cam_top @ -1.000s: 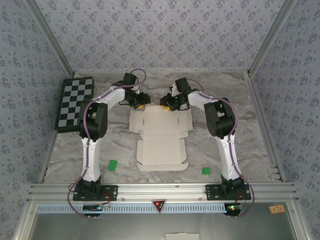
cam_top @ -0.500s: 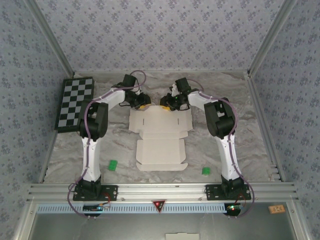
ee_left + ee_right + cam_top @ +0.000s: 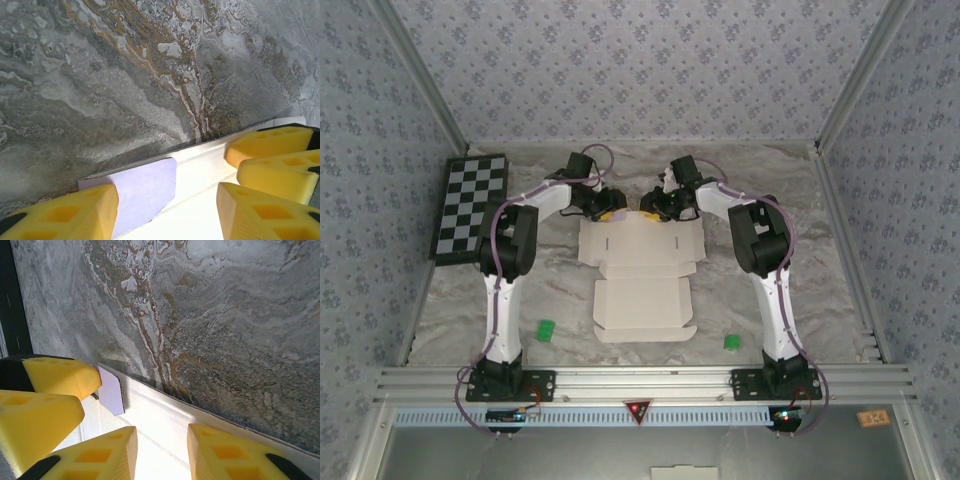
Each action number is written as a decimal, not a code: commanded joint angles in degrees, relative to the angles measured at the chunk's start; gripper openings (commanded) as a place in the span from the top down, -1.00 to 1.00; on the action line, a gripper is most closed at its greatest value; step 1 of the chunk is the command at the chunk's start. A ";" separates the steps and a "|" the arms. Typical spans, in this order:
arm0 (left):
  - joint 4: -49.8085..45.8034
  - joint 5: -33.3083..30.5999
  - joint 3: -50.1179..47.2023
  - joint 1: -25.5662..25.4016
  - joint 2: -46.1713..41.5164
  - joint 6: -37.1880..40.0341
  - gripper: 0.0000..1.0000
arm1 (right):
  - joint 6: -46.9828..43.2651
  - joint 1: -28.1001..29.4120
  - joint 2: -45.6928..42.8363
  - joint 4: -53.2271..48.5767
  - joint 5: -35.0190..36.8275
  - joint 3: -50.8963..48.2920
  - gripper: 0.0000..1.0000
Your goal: Fold the paper box
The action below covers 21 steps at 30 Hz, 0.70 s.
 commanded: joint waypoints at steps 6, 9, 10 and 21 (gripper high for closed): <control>-3.48 -0.44 -1.35 -0.94 2.56 0.76 0.19 | 0.03 0.39 2.69 -2.30 1.13 -2.35 0.33; -6.46 -3.21 -1.04 -1.68 3.31 2.78 0.30 | 0.01 0.40 2.69 -2.20 1.34 -2.37 0.33; -7.85 -4.59 -0.76 -1.95 3.49 3.69 0.31 | 0.07 0.39 2.66 -2.19 1.38 -2.42 0.33; -15.48 -14.47 1.56 -3.78 6.77 8.81 0.44 | 0.03 0.57 2.64 -2.17 1.93 -2.56 0.35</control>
